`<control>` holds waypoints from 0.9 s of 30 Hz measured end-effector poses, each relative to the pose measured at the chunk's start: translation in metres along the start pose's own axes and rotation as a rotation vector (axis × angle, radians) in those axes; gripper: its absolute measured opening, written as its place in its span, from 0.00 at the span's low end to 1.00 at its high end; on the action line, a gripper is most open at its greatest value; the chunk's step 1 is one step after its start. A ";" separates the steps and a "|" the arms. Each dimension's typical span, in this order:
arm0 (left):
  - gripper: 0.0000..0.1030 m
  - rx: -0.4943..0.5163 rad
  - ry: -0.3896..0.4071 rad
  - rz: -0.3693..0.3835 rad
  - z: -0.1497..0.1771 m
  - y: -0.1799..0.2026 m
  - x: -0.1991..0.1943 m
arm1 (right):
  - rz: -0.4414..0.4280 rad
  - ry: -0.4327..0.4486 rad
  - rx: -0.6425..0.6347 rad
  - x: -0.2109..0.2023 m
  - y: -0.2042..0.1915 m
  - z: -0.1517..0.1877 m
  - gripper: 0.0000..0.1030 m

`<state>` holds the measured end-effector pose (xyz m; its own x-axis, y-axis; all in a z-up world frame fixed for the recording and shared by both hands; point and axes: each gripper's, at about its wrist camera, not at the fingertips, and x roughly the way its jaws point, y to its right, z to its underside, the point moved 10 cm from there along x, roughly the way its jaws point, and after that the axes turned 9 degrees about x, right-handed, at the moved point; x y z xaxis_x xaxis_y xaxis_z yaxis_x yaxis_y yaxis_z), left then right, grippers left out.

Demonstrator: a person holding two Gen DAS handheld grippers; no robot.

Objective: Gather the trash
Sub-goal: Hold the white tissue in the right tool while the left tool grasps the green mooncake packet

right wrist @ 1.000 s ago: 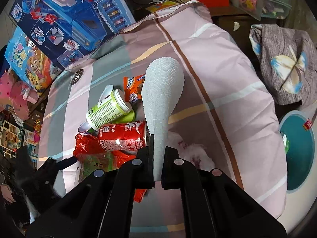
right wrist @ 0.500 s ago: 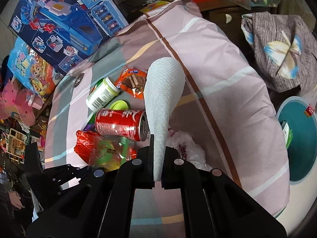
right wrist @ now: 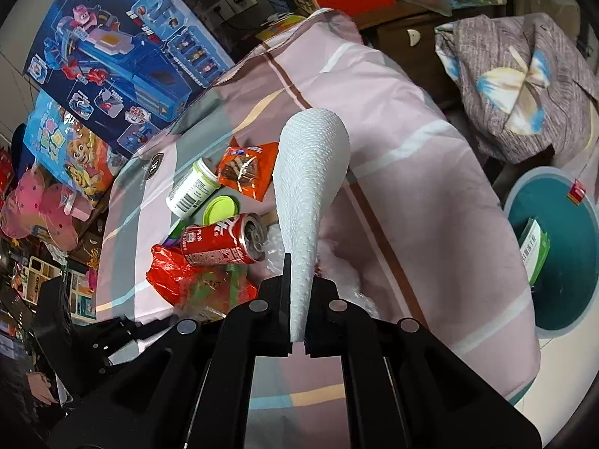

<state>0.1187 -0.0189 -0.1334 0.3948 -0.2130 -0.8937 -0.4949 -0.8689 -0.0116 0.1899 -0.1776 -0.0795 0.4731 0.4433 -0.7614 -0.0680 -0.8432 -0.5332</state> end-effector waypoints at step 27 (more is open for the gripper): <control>0.56 0.113 0.024 0.133 -0.023 0.019 0.034 | 0.046 0.015 0.116 -0.019 0.028 0.010 0.04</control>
<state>0.1405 -0.0531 -0.1534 0.3378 -0.3348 -0.8797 -0.6275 -0.7767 0.0547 0.1701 -0.2069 -0.0833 0.4798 0.3996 -0.7811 -0.1910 -0.8213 -0.5375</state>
